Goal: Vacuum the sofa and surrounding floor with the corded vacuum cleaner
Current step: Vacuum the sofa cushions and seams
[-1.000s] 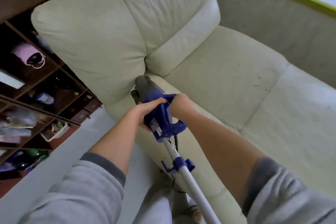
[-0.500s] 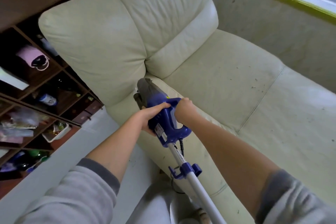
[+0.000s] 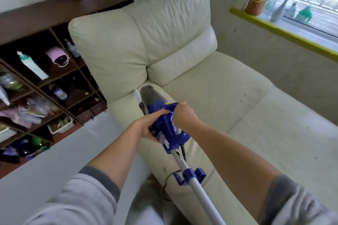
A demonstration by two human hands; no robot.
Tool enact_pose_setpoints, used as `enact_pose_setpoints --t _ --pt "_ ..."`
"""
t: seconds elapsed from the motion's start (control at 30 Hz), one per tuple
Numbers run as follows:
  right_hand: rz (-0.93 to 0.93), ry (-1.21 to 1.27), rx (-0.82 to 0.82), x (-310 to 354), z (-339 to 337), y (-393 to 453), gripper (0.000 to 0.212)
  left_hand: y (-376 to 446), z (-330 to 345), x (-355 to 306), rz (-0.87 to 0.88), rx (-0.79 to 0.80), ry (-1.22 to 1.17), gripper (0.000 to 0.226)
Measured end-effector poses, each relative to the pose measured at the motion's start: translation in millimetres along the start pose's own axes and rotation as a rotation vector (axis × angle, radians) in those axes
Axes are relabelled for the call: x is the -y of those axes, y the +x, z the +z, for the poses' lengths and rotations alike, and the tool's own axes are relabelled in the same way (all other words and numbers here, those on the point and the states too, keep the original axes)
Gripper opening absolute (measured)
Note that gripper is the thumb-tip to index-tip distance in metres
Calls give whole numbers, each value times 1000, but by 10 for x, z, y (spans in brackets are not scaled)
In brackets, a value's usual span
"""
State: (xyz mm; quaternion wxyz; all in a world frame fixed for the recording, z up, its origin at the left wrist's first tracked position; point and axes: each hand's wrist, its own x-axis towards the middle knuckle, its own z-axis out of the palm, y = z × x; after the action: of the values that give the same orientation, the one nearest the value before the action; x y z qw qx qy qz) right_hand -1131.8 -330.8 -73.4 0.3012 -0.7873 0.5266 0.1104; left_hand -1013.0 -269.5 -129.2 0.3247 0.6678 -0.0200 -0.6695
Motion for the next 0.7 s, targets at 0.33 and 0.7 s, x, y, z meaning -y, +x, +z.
enact_pose_setpoints --t 0.33,0.7 --pt "-185 197 17 -262 -263 -315 28 -199 296 146 199 95 -384 44" --pt "-339 -426 56 -112 118 -45 60 239 360 -668 -23 -210 136 47"
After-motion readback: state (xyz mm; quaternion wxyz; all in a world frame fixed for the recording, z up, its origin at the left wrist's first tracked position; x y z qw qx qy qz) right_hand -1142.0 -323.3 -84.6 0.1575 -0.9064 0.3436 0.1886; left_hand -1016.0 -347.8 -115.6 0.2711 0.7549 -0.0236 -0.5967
